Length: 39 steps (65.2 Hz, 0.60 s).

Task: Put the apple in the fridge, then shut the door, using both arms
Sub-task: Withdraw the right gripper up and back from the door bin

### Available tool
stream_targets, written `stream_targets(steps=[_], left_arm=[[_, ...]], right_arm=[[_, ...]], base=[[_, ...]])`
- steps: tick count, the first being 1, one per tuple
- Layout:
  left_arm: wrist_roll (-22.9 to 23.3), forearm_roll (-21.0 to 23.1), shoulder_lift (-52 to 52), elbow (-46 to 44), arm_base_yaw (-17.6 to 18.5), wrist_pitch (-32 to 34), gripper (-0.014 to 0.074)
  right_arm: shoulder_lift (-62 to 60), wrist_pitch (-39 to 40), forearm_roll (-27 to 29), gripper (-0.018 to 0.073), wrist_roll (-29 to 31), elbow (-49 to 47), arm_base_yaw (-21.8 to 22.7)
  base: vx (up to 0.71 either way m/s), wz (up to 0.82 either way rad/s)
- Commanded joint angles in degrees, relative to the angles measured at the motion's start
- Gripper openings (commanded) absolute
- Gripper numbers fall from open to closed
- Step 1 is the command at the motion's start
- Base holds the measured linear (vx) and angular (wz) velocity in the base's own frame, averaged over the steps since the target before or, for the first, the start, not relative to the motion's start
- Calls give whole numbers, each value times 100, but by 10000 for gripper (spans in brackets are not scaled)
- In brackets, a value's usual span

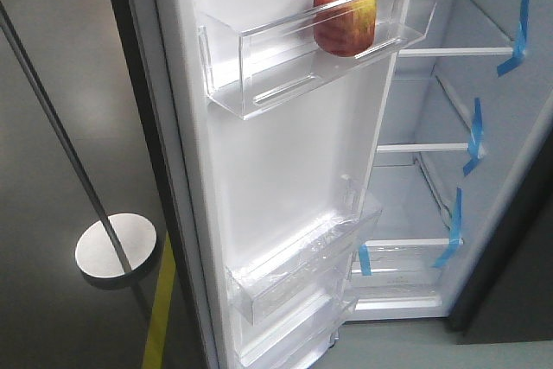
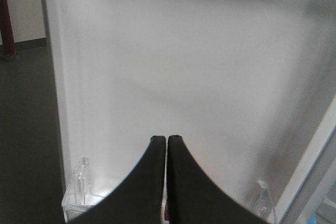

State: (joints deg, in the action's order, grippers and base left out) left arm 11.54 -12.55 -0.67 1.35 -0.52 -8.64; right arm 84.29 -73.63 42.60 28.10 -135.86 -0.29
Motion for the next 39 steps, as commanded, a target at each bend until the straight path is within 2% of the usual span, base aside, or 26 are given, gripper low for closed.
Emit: stream_targets(steps=[1, 8, 15, 19, 24, 28, 34, 39], left_arm=[[24, 93, -87, -98, 41, 722, -6], [10, 83, -87, -98, 41, 832, -6], [29, 118, -87, -98, 41, 1171, -6], [29, 308, -87, -98, 41, 1325, -6], [35, 681, -87, -108, 41, 1469, -6], [61, 1012, -87, -137, 41, 1574, -6], [163, 1486, -87, -137, 41, 1793, -6], [285, 1799, -87, -137, 41, 1894, -6]], right_arm=[[-210, 6, -34, -4, -209, -114, 25], [-224, 6, -203, -4, -656, -114, 25], [-304, 6, -205, -4, -531, -114, 18], [-309, 6, -404, -4, -415, -114, 18], [-355, 6, -532, -4, -888, 90, 18], [-501, 6, -451, -4, -807, 550, 18], [-850, 53, -86, -4, -250, 1553, 18], [-1303, 501, -21, -3, -33, 2477, 18]], base=[[0, 0], [0, 0], [0, 0], [0, 0], [0, 0], [0, 0], [0, 0], [0, 0]])
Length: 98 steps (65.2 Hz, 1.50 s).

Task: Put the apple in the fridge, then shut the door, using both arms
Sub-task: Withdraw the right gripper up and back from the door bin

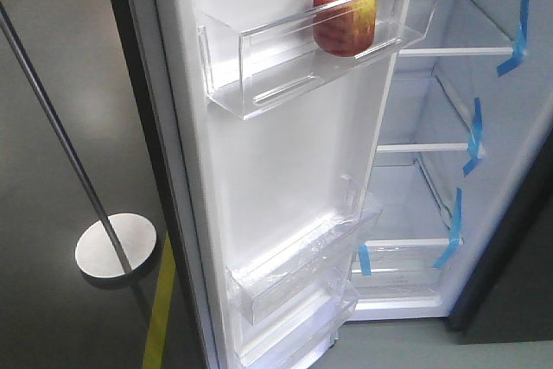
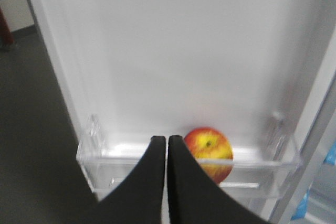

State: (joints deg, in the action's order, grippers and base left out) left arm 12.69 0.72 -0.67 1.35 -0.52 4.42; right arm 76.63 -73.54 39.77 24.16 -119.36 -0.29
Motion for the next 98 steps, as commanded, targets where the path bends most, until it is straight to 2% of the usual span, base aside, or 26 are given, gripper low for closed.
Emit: stream_targets(steps=[1, 15, 26, 34, 46, 53, 60, 69, 75, 87, 92, 98], left_arm=[[190, 526, -87, -137, 41, 588, -6], [321, 1455, -87, -137, 41, 694, -6], [1557, 2804, -87, -137, 41, 699, -6], [2339, 3529, -87, -137, 41, 699, -6], [2728, 3983, -87, -137, 41, 741, -6], [3292, 3969, -87, -163, 46, 741, -6], [3998, 3932, -87, -436, 46, 644, -6], [3962, 3854, -72, -1325, 52, 497, -6], [3903, 3306, 29, -1942, 55, 393, -6], [3914, 1751, 897, -3177, 106, -99, -3], [3918, 1195, 1481, -3538, 216, -57, 3], [3936, 823, 2224, -3802, 393, 207, 16]], right_arm=[[-700, 596, 244, -3, 379, 1107, 29], [-2554, 1723, 94, -3, 622, 3833, 29], [-4054, 2293, -396, -3, 546, 5653, 29], [-4991, 2542, -800, -3, 117, 6629, 29], [-6174, 2791, -1614, -3, -943, 7613, 29], [-6688, 2877, -2023, -3, -1535, 8021, 29], [-6932, 2917, -1984, -3, -1647, 8223, 29], [-6954, 3138, -1977, -3, -1636, 8230, 29], [-6954, 3459, -1977, -3, -1636, 8230, 29], [-6943, 3542, -1971, -1, -1636, 8230, 29], [-6943, 3530, -1971, 2, -1623, 8230, 29], [-6943, 3475, -1971, 6, -1507, 8230, 29]], base=[[0, 0], [0, 0], [0, 0], [0, 0], [0, 0], [0, 0], [0, 0], [0, 0], [0, 0], [0, 0], [0, 0], [0, 0]])
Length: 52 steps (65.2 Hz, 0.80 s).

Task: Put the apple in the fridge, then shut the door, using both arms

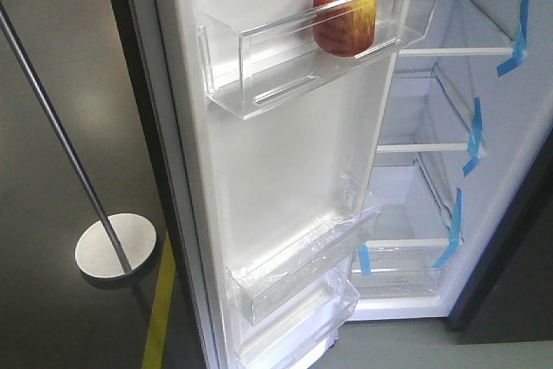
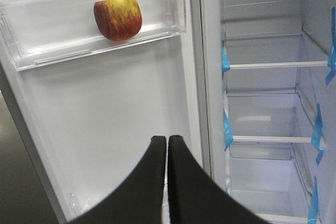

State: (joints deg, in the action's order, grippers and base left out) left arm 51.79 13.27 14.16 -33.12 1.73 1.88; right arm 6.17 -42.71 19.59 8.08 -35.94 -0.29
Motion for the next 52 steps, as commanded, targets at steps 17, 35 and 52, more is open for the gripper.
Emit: stream_targets(steps=[17, 35, 52], left_arm=[[81, -651, 2952, -1041, 557, 1668, 102], [1067, -1234, 4396, -2399, 574, 1849, 272], [3603, -3322, 5579, -4047, 569, 1999, 274]], right_arm=[[104, 276, 42, 11, 108, -113, 29], [104, 99, 42, 17, 103, -113, 29], [104, -87, 42, 21, 103, -113, 29]], base=[[0, 0], [0, 0], [0, 0]])
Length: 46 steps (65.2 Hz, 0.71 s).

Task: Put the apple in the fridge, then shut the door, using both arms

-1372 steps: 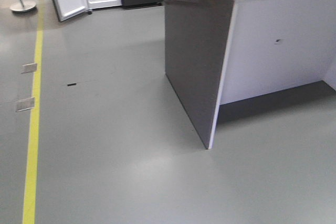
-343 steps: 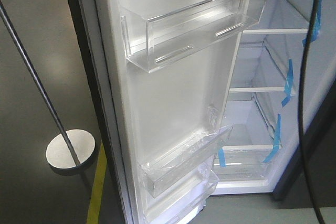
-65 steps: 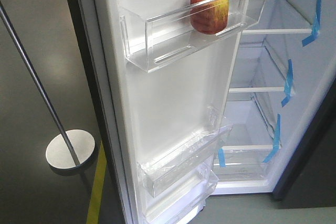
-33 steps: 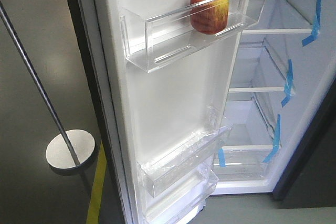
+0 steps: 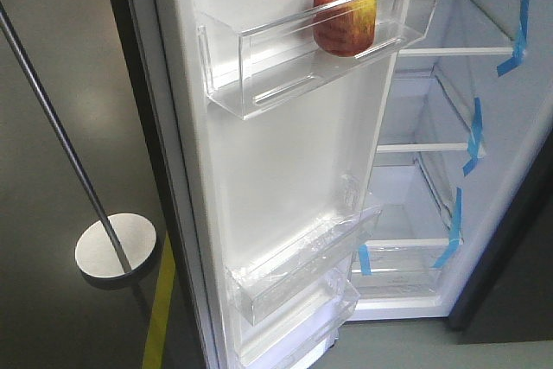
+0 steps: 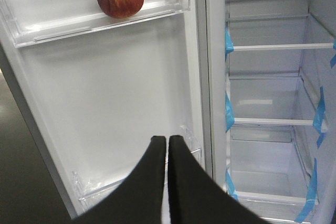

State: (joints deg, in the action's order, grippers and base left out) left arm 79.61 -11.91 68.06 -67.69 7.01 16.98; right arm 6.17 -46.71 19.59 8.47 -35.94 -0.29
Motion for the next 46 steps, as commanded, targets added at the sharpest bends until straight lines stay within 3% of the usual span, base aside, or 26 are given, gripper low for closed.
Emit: stream_targets(steps=[1, 11, 19, 32, 46], left_arm=[[965, -993, 267, -658, 41, 513, 273], [2832, -2288, 1084, -1477, -56, 1183, 273], [3757, -2994, 1660, -1965, -258, 1545, 273], [4225, -3184, 2169, -2264, -457, 1691, 273], [4416, -3397, 2616, -2264, -470, 3110, 273]], right_arm=[[104, 303, 42, 22, 64, -113, 29], [104, 230, 42, 25, 64, -113, 29], [104, 212, 48, 25, 64, -113, 29], [104, 212, 48, 25, 64, -113, 29], [104, 210, 48, 29, 64, -113, 29]], base=[[0, 0], [0, 0], [0, 0], [0, 0], [0, 0]])
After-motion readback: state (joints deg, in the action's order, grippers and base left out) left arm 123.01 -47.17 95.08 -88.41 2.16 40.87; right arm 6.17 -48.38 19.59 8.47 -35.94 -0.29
